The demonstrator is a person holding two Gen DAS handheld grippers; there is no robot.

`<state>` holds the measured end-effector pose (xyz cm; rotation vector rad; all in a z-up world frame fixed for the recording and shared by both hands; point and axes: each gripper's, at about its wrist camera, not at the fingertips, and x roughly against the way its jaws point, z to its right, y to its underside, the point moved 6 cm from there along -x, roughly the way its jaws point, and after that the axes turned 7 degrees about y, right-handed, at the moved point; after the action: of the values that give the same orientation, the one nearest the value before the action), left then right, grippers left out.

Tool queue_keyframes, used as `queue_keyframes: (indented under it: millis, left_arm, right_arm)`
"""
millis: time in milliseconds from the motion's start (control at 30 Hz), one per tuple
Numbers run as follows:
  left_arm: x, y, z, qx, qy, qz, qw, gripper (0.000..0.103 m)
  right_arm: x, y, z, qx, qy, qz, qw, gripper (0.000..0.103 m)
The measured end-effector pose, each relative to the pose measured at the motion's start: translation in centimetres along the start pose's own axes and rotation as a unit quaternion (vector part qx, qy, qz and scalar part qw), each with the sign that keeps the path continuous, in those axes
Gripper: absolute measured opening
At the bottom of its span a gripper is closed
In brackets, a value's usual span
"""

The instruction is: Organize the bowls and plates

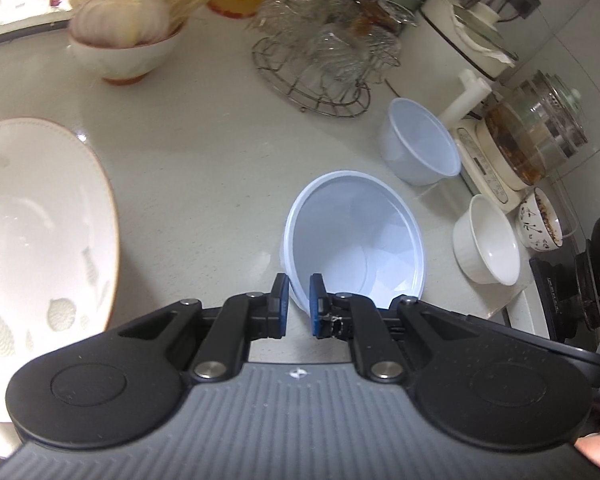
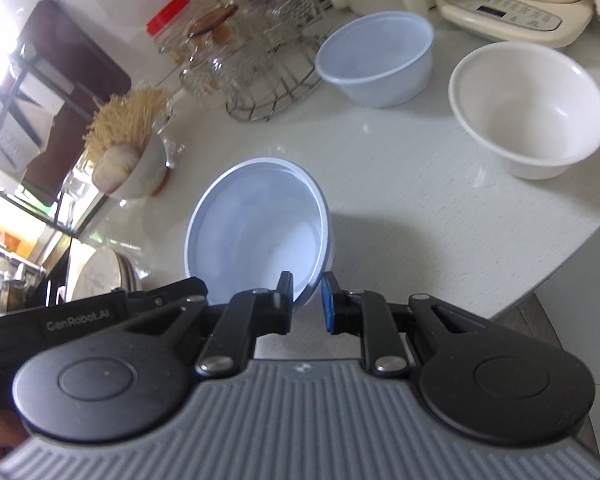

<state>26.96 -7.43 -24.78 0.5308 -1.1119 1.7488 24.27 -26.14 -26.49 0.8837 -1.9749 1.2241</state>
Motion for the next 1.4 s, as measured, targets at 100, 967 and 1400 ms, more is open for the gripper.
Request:
queue_keyframes:
  millis: [100,967,1400]
  left_arm:
    - [0.2,0.1,-0.3,-0.002,-0.003,-0.001,1.0,0.013]
    - [6.1,-1.0,3.7,-0.097,-0.027,0.04,0.9942,0.041]
    - [11.1,-0.6,10.3,-0.166,0.019,0.1,0.9808,0.041]
  right_arm:
    - [-0.3,0.1,-0.4,0.004,-0.001,-0.003,1.0,0.018]
    - [5.1,-0.5,-0.3,-0.01,-0.011,0.07,0.997,0.043]
    - [14.0,-0.8,0.1,0.008,0.032,0.198,0.98,0.043]
